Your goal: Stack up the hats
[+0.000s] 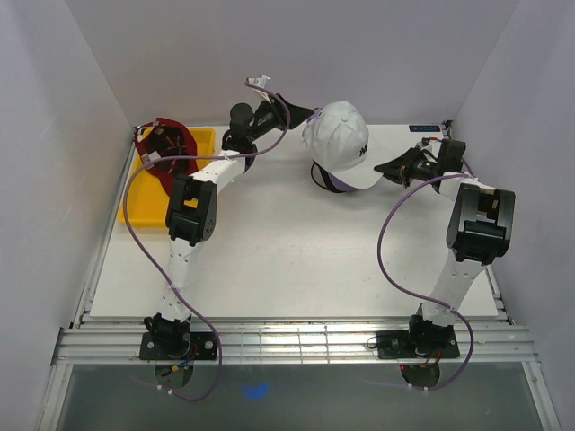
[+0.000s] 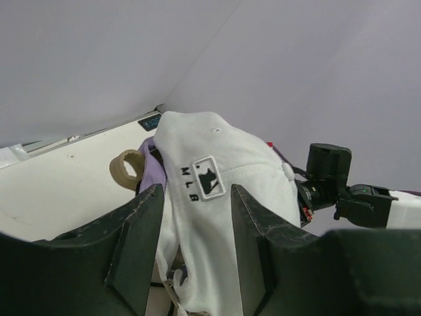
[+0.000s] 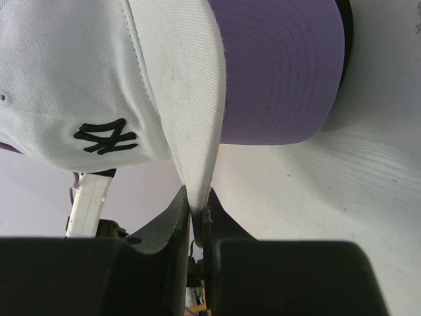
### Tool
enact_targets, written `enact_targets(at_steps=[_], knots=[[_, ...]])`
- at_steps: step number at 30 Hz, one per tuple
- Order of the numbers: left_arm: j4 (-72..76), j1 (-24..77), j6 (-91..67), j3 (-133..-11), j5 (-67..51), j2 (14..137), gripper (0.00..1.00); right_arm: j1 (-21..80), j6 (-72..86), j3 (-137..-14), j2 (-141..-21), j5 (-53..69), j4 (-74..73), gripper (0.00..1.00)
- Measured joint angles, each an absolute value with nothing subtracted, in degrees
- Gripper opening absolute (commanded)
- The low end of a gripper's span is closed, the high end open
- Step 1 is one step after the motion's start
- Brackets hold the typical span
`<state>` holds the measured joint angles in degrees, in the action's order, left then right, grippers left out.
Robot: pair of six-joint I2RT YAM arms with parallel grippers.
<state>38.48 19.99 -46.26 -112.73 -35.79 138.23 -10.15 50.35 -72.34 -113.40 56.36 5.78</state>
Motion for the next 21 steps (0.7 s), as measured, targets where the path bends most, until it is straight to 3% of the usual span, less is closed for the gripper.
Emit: enact_targets(at_steps=[21], knots=[[36.27,22.39,-44.8,-117.36,-37.47,141.84,0.56,-10.15,49.95,-72.71,-113.4,56.29,4.54,0.08]])
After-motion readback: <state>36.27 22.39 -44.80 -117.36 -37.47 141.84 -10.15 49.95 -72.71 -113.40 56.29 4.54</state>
